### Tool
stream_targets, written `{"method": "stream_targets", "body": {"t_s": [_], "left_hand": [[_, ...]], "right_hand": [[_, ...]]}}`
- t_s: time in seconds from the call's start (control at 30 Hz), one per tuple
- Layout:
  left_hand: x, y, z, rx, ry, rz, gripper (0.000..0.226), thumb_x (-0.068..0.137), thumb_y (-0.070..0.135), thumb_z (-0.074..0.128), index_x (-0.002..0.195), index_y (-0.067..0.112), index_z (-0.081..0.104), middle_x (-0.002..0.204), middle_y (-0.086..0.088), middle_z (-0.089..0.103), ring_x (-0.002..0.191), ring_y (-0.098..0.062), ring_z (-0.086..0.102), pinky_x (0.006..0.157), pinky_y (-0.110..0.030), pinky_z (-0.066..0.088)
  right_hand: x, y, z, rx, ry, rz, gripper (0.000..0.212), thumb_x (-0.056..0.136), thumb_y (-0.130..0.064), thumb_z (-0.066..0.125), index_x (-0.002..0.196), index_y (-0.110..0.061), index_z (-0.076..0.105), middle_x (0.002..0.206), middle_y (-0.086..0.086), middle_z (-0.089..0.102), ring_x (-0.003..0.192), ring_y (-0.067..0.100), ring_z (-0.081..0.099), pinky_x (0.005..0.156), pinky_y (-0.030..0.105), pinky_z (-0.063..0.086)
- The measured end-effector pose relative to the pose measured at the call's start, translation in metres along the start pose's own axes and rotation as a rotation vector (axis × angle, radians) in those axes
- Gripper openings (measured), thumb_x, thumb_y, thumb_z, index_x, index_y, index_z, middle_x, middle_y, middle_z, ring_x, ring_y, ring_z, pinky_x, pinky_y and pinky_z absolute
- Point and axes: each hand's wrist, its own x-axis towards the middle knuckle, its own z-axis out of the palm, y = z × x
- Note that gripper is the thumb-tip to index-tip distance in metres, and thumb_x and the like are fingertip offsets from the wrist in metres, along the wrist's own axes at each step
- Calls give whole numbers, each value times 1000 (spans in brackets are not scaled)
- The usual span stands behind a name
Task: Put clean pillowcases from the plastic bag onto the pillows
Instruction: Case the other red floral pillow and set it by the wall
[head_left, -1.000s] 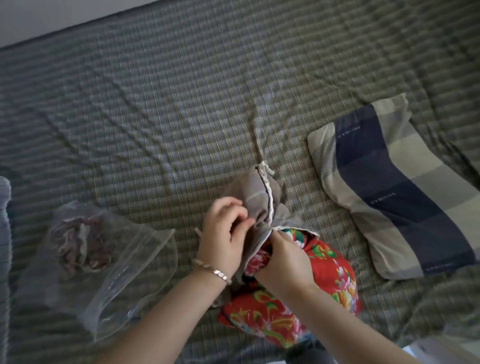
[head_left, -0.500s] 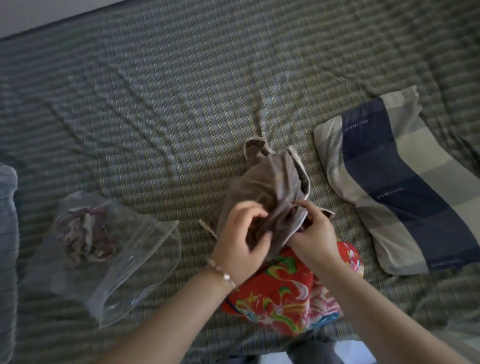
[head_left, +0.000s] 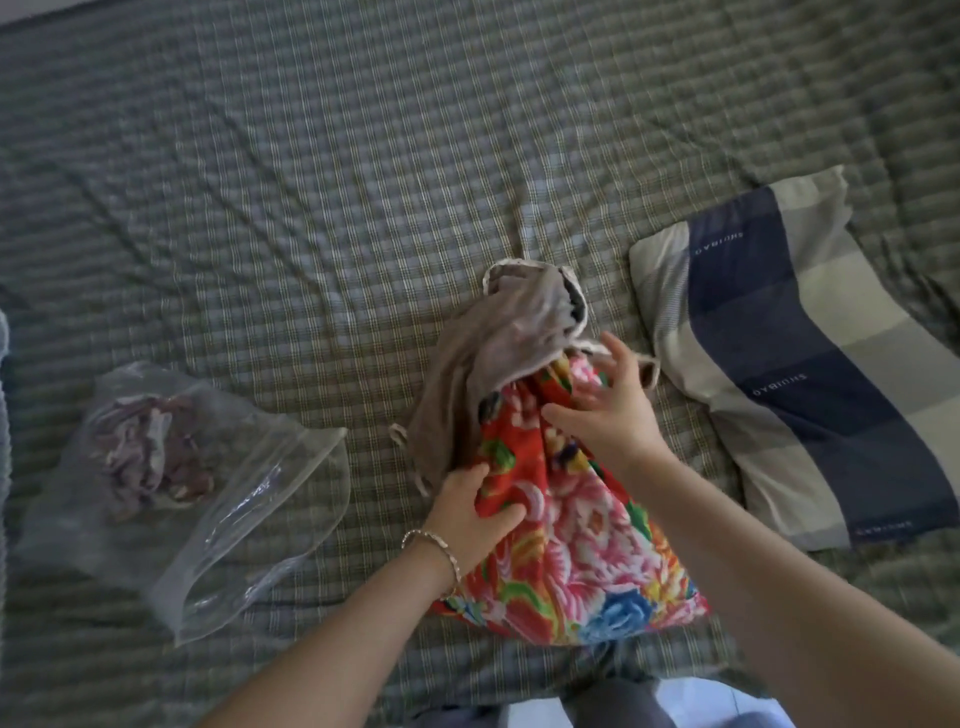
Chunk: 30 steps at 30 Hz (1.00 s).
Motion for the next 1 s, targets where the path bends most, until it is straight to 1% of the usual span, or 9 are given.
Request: {"method": "stream_targets", "body": {"t_s": [0.13, 0.23, 0.3, 0.5, 0.63, 0.73, 0.8, 0.93, 1.0], "left_hand": [[23, 3, 7, 7, 46, -180, 82, 75, 49, 68, 141, 17, 31, 141, -5, 34, 127, -24, 39, 106, -38, 37], [31, -11, 14, 76, 62, -389, 94, 67, 52, 73, 139, 13, 26, 139, -10, 32, 127, -29, 39, 105, -40, 37], [35, -25, 21, -73, 33, -468, 91, 70, 50, 72, 139, 11, 28, 137, -11, 41, 124, -29, 44, 103, -37, 39], [42, -25, 28, -45, 190, -426, 33, 95, 32, 46, 113, 7, 57, 108, -15, 63, 100, -33, 59, 83, -34, 47], [20, -6, 34, -147, 109, -303, 18, 91, 22, 50, 96, 13, 65, 95, -15, 67, 86, -31, 63, 75, -33, 51], [-7, 13, 35, -223, 58, -151, 13, 87, 11, 55, 83, 17, 66, 85, -11, 70, 73, -20, 63, 65, -24, 49], [-21, 21, 35, -280, -43, -77, 18, 80, 0, 56, 82, 14, 66, 81, -5, 68, 72, -13, 62, 66, -23, 49], [-27, 9, 39, -481, -370, -120, 56, 68, -19, 40, 106, 16, 62, 100, -3, 67, 91, -13, 62, 80, -32, 50], [-16, 3, 35, -315, -413, -144, 65, 74, -25, 37, 119, 17, 58, 118, -6, 62, 108, -14, 58, 96, -30, 45]], "right_hand": [[26, 46, -41, -546, 39, 232, 125, 47, -50, 87, 147, -17, 19, 149, 8, 25, 137, 24, 26, 112, 43, 29], [27, 89, -63, -472, -96, 549, 151, 18, -65, 82, 146, -16, 18, 143, 10, 39, 129, 29, 41, 105, 47, 38], [23, 110, -65, -430, -152, 602, 134, 28, -60, 84, 142, -15, 29, 134, 9, 51, 118, 28, 52, 101, 44, 43], [14, 114, -49, -470, 135, 395, 43, 79, -42, 69, 109, -11, 62, 96, 10, 66, 82, 27, 59, 70, 32, 45], [-25, 82, -29, -598, 68, 370, 60, 84, -65, 45, 109, -12, 59, 92, 8, 64, 90, 30, 62, 70, 31, 44], [-40, 64, -21, -646, -128, 344, 111, 43, -100, 27, 115, -19, 50, 105, 6, 66, 99, 28, 63, 84, 35, 49], [-43, 65, -17, -754, -211, 381, 126, 32, -99, 42, 125, -15, 41, 119, 6, 59, 112, 26, 57, 93, 35, 45], [-40, 82, -9, -900, -224, 413, 116, 38, -83, 67, 125, -11, 36, 123, 4, 52, 117, 23, 51, 95, 32, 42], [-36, 93, -2, -936, -180, 376, 94, 53, -64, 74, 122, -11, 37, 120, 5, 54, 113, 24, 53, 90, 31, 43]]}}
